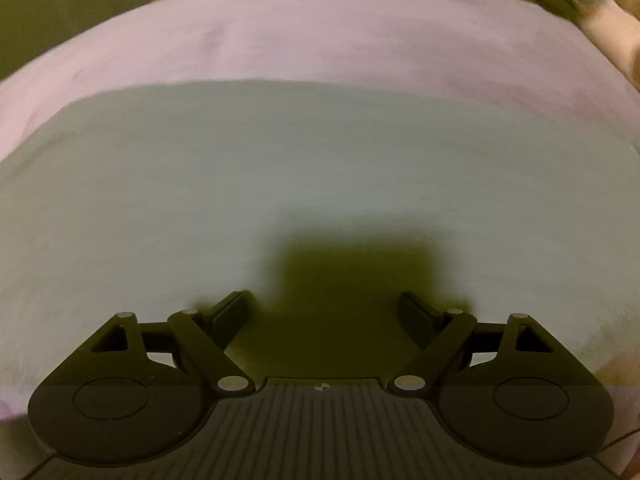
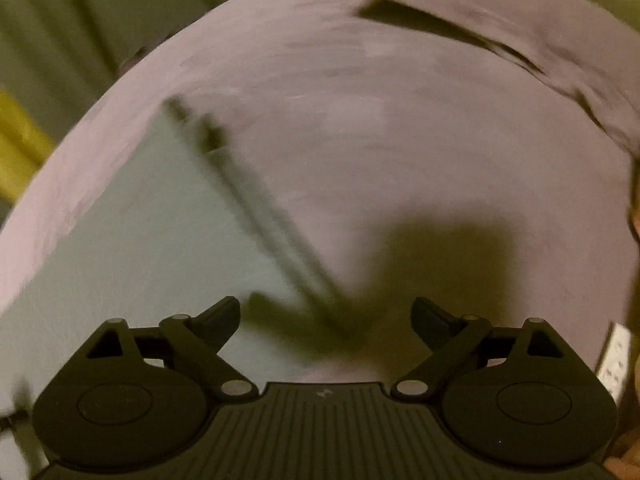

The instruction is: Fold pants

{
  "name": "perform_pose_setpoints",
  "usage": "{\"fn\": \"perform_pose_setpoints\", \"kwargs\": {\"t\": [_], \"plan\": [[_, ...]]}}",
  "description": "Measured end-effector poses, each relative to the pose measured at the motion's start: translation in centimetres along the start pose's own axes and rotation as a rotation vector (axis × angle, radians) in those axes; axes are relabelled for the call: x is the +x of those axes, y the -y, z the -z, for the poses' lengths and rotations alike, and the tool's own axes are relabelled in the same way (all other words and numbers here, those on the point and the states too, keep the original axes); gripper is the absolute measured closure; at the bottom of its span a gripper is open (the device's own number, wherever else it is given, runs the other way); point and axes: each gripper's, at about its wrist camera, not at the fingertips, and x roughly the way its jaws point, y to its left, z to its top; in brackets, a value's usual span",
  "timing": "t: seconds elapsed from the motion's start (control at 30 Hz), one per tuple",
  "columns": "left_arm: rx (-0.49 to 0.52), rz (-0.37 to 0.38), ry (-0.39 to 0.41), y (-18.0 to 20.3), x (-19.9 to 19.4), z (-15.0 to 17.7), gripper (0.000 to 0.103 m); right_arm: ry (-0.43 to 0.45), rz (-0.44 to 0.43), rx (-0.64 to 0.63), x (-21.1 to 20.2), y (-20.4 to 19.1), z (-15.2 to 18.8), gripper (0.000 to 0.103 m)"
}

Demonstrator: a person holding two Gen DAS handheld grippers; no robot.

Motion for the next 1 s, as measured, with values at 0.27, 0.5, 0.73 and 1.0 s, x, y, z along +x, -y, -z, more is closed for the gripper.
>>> {"fn": "perform_pose_setpoints", "kwargs": {"t": [0.27, 0.5, 0.73, 1.0], "plan": [[0.208, 0.023, -0.016, 8.7, 1.2, -1.4, 0.015, -0.012, -0.255, 0.038, 2.3, 2.2, 0.8, 0.01], [0.277, 0.106, -0.011, 13.0, 1.1, -2.9, 0.015, -0.03, -0.32, 0.008, 2.7, 1.0, 1.7, 0.034], [0.311, 0.142, -0.01, 16.3, -0.1, -4.1, 0.015, -0.082, -0.389, 0.051, 3.8, 0.5, 1.8, 0.068], [0.319, 0.152, -0.047, 17.9, 1.0, -5.6, 0.013, 0.014, -0.331, 0.063, 3.2, -0.8, 2.6, 0.085]]}}
